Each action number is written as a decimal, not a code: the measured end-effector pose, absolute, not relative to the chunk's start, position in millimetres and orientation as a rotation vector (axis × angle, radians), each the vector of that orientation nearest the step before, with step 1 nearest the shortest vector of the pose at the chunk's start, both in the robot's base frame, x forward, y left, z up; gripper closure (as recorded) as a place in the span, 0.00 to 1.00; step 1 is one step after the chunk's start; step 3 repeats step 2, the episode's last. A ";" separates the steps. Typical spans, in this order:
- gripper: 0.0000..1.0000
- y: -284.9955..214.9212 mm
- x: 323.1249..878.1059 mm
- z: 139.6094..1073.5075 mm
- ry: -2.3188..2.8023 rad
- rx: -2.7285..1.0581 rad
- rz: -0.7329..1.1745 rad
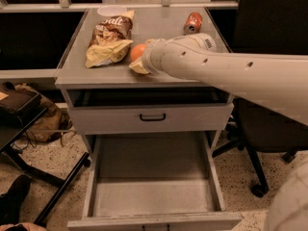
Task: Pick orange from middle drawer and place on counter
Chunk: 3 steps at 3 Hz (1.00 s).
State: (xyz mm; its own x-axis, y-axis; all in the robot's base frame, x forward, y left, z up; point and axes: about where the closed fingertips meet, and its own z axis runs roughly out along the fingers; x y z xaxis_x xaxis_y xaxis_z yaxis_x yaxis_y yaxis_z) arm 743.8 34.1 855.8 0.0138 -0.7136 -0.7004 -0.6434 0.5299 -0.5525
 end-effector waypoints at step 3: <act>0.00 34.1 743.7 855.9 1.680 -1.158 -0.080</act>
Offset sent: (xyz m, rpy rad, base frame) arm 0.0000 0.0000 0.0000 0.0000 0.0000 0.0000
